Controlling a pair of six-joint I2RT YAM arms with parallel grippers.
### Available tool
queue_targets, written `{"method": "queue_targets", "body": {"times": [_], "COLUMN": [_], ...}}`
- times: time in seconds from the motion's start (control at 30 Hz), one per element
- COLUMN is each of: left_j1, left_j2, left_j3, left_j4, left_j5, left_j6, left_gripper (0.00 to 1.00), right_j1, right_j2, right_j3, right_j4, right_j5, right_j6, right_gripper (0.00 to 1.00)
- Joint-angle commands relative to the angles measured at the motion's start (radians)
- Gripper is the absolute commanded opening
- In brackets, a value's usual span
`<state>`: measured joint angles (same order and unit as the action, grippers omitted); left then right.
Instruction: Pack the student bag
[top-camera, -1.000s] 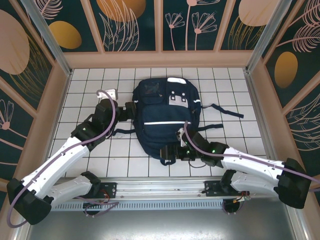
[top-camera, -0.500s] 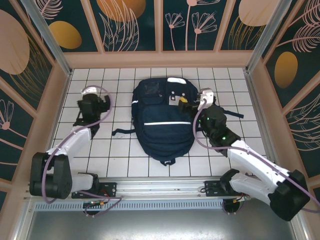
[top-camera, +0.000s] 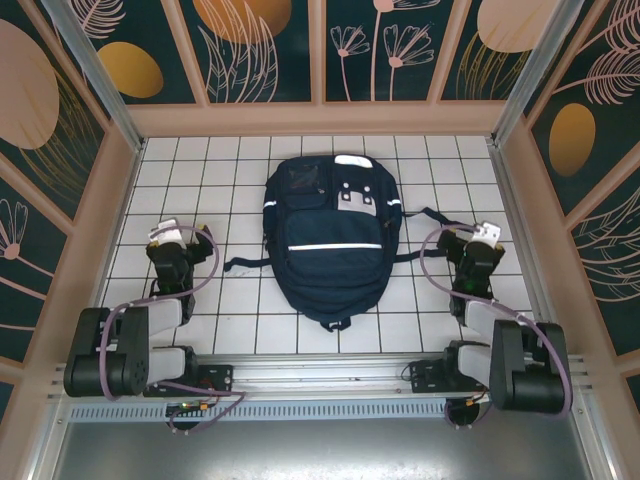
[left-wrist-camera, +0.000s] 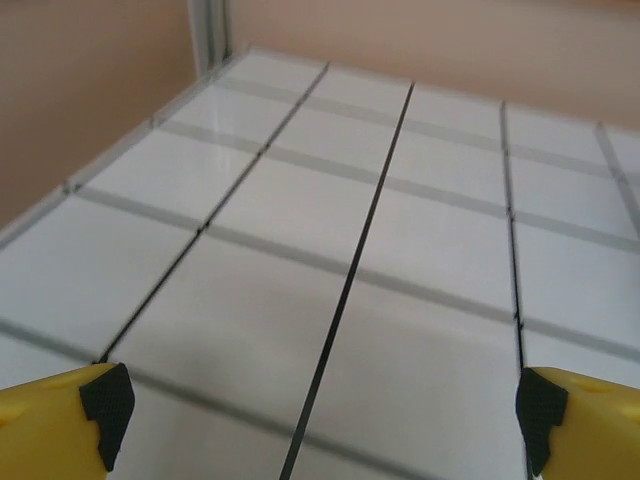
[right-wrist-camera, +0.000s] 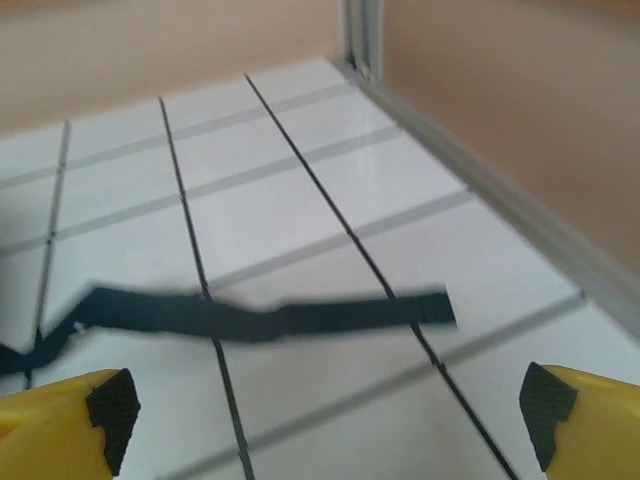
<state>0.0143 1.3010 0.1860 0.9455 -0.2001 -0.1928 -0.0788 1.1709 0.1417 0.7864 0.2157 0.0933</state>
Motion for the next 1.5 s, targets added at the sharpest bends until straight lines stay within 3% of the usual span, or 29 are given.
{"method": "queue_targets", "body": {"times": [0.0,0.1,0.13,0.17,0.2,0.23,0.3,0.37,1.47], "left_j1": [0.006,0.006,0.006,0.006,0.006,0.005,0.004,0.004,0.004], "left_j2": [0.085,0.258,0.242,0.194,0.213,0.233,0.227,0.224,0.222], "left_j3": [-0.058,-0.127,-0.105,-0.040,0.035,0.057,0.060,0.061,0.057], "left_j4": [0.403,0.726,0.656,0.455,0.357,0.335,0.321,0.311,0.316], "left_j5": [0.019,-0.052,-0.013,0.056,0.110,0.138,0.140,0.140,0.140], "left_j6": [0.062,0.033,0.045,0.075,0.098,0.107,0.111,0.111,0.113], "left_gripper": [0.99,0.99,0.99,0.99,0.99,0.99,0.99,0.99,0.99], "right_j1": [-0.044,-0.055,-0.055,-0.056,-0.052,-0.053,-0.024,0.055,0.054], "right_j2": [0.044,0.192,0.242,0.302,0.373,0.404,0.355,0.364,0.369], "right_j3": [-0.083,-0.108,-0.098,-0.089,-0.080,-0.071,0.034,0.092,0.090], "right_j4": [0.418,0.659,0.693,0.736,0.788,0.833,0.537,0.451,0.464], "right_j5": [-0.166,-0.261,-0.309,-0.366,-0.397,-0.411,-0.339,-0.192,-0.193], "right_j6": [0.065,0.037,0.015,-0.006,-0.019,-0.018,-0.032,-0.075,-0.076], "right_gripper": [0.99,0.99,0.99,0.99,0.99,0.99,0.99,0.99,0.99]}}
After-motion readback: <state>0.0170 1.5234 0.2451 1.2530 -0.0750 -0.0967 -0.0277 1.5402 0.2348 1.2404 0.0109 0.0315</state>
